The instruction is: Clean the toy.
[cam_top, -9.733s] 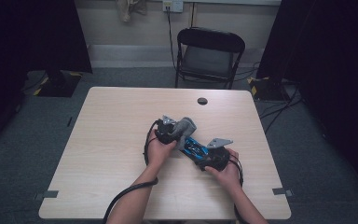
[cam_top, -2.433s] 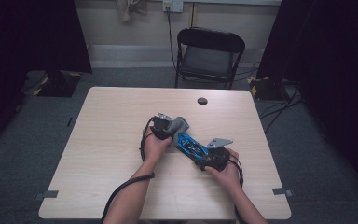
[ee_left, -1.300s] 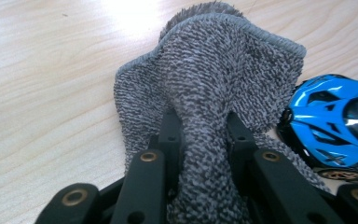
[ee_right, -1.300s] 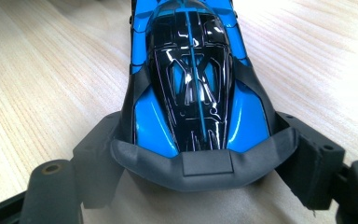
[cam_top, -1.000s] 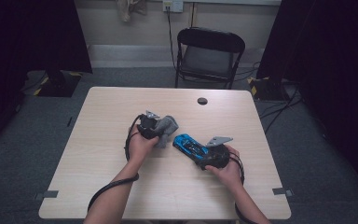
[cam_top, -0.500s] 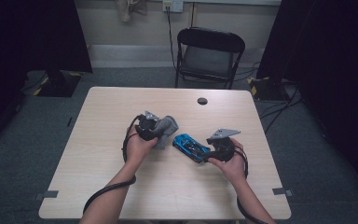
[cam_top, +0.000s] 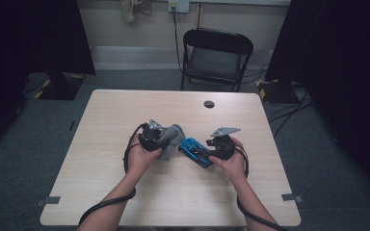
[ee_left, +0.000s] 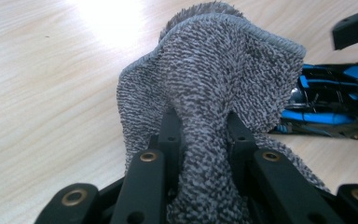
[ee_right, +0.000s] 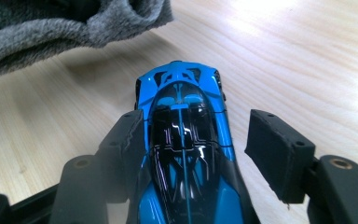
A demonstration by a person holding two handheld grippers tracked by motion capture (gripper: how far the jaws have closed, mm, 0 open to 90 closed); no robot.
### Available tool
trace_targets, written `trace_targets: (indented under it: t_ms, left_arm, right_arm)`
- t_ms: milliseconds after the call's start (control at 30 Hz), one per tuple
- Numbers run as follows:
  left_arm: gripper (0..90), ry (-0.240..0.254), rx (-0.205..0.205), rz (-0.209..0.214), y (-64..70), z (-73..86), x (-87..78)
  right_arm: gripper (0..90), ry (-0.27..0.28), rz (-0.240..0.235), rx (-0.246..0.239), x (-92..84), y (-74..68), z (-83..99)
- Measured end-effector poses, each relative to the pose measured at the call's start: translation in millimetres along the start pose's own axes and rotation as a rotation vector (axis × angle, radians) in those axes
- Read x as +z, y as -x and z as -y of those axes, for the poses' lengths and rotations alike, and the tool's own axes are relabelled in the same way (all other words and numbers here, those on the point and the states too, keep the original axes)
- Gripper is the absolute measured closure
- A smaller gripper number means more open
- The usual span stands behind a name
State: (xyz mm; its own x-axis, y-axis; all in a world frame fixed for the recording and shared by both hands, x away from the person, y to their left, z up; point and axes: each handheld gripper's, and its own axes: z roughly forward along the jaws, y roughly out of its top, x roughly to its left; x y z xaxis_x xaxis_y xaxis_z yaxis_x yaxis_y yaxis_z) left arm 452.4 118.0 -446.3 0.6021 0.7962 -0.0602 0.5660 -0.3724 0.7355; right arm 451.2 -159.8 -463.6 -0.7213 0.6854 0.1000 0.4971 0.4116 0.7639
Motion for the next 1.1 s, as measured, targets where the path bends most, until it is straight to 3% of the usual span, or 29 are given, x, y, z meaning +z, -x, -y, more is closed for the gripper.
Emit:
trace_targets:
  t_ms: [200, 300, 400, 467, 533, 700, 1100]
  left_arm:
    - [73.6, 0.000, -0.005, 0.011, -0.2, 7.1, -1.7]
    - [73.6, -0.008, 0.001, 0.014, -0.1, 9.8, -2.3]
    - [73.6, -0.011, 0.009, 0.014, -0.4, 10.6, -3.1]
    - [73.6, -0.011, 0.012, 0.014, 0.2, 11.5, -4.4]
    - [73.6, -0.003, 0.014, 0.022, 2.1, 12.9, -6.4]
    - [73.6, -0.004, 0.031, 0.040, 6.6, 15.3, -9.9]
    - [73.7, 0.002, 0.071, 0.106, 27.4, 24.8, -26.1]
  right_arm:
    - [36.3, -0.048, 0.018, -0.022, 10.5, -0.6, 1.7]
    - [44.6, -0.042, 0.003, -0.029, 13.4, -2.9, 2.4]
    - [43.9, -0.053, 0.010, -0.087, 16.7, -8.1, 2.0]
    - [42.5, -0.056, 0.016, -0.094, 17.9, -9.1, 2.5]
    - [42.6, -0.035, 0.018, -0.073, 18.5, -8.6, 5.0]
    - [42.2, -0.011, 0.035, -0.073, 19.7, -11.0, 7.9]
    - [42.9, -0.068, 0.051, -0.078, 19.8, -13.9, 1.1]
